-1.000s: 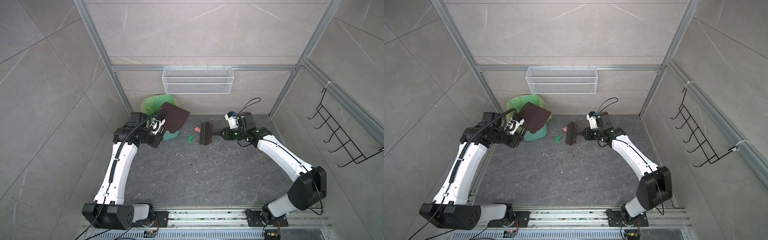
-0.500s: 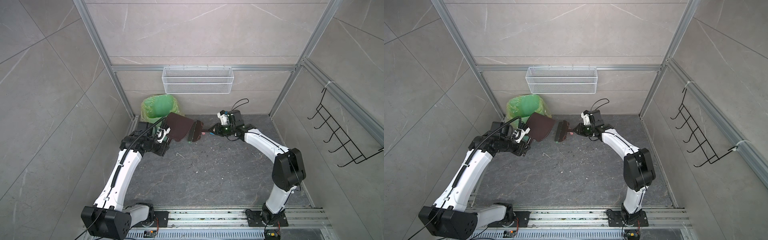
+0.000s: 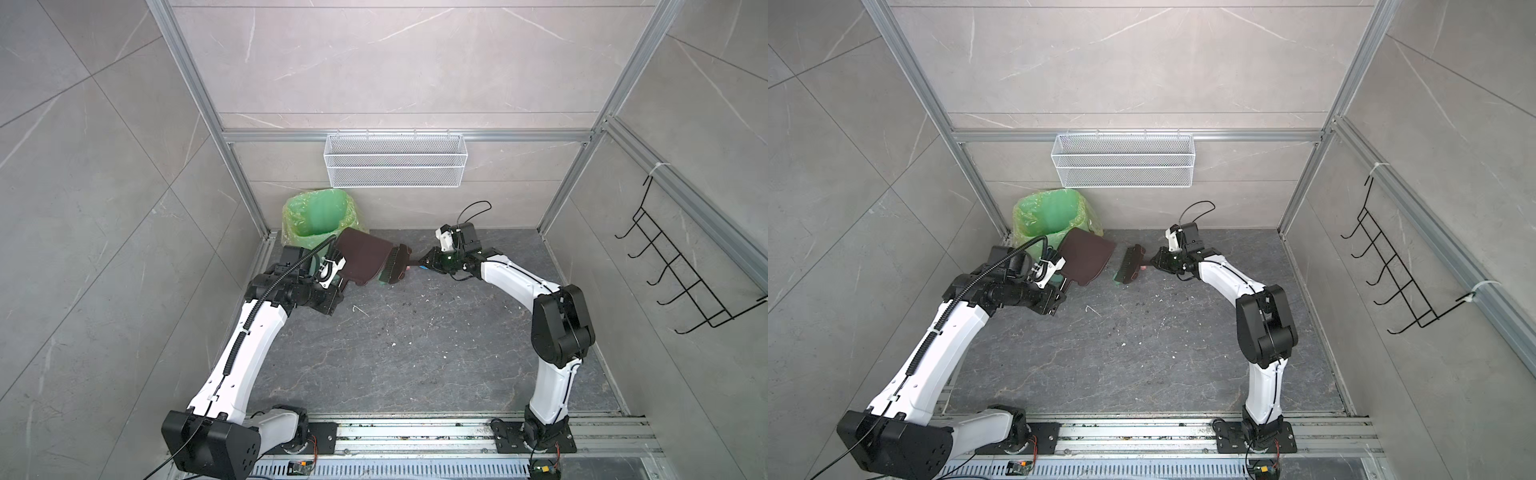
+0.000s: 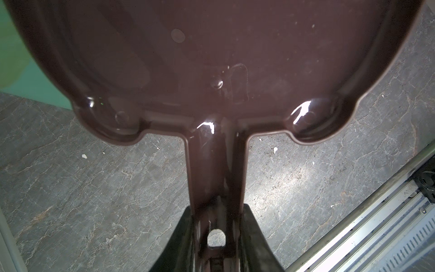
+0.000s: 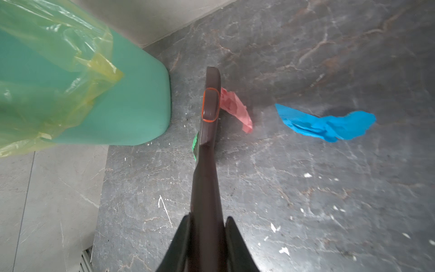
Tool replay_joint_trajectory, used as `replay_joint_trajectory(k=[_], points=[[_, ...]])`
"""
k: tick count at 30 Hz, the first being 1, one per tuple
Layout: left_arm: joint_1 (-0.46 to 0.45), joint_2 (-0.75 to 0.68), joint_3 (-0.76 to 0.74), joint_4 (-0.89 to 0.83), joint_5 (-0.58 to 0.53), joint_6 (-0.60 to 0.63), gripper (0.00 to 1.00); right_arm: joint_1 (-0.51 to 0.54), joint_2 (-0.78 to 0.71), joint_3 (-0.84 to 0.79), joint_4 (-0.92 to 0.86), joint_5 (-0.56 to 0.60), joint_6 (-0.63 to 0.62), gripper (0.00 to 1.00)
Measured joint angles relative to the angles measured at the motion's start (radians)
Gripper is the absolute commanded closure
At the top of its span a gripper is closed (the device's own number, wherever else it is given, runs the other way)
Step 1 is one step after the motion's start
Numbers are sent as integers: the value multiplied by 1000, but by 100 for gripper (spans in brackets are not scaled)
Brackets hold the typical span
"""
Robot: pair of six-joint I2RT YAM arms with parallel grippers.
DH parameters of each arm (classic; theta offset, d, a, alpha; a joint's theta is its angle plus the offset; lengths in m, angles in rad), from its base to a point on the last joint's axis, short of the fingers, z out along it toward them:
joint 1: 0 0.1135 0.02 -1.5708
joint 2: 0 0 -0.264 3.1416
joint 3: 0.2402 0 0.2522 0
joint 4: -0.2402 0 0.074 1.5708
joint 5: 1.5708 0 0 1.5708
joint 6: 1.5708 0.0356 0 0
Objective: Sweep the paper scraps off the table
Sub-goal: 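Lower the dustpan to the floor with the left gripper while the right brush sweeps scraps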
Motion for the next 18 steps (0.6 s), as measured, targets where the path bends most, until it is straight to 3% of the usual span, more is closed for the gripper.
replay_joint_trajectory(k=[11, 18], points=[[-29, 18, -2, 4, -2, 0, 100, -42, -261, -265, -49, 50, -31, 100], [-50, 61, -7, 24, -5, 0, 100, -54, -394, -293, -188, 106, -106, 100]])
